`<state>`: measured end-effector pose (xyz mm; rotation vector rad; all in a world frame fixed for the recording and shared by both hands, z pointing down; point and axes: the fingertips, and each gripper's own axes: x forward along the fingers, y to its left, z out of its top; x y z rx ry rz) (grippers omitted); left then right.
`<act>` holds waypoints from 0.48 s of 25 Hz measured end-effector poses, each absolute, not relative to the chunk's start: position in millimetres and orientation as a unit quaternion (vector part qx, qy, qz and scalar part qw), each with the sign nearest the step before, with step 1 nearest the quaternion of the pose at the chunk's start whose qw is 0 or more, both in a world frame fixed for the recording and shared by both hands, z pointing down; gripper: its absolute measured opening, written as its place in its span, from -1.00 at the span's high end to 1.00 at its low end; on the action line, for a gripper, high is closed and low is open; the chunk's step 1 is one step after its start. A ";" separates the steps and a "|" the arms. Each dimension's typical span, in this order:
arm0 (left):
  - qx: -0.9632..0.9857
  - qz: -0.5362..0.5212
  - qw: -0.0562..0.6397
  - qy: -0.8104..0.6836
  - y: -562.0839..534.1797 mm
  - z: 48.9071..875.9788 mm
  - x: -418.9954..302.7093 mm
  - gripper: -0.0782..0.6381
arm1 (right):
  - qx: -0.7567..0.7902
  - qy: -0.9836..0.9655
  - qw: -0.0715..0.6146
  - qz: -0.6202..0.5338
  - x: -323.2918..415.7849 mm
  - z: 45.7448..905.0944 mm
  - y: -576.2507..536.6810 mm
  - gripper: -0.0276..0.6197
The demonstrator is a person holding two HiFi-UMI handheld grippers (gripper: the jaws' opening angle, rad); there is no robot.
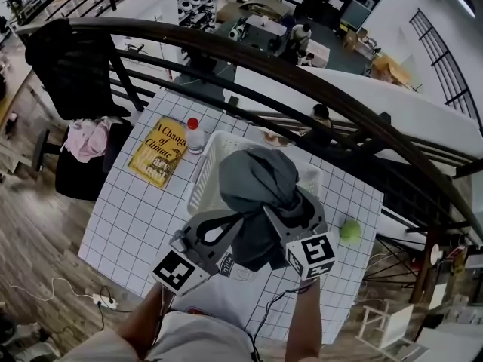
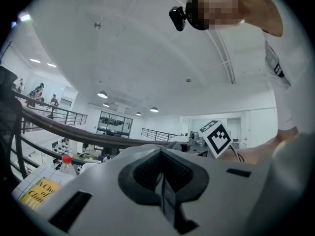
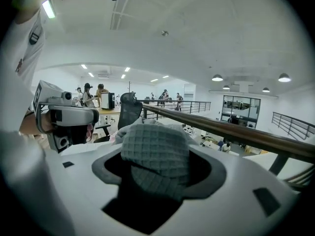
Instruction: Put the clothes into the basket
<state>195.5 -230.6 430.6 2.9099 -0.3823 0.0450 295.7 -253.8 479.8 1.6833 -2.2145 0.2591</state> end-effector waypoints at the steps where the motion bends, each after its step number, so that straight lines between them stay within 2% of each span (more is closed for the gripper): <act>1: 0.986 0.018 0.105 -0.129 -232.4 433.9 196.4 0.77 | 0.589 -0.782 0.178 0.097 296.5 486.2 -257.5 -0.07; 12: 0.982 0.038 0.125 -0.135 -245.5 461.4 202.0 0.77 | 0.533 -0.799 0.236 0.151 291.5 553.6 -288.2 -0.06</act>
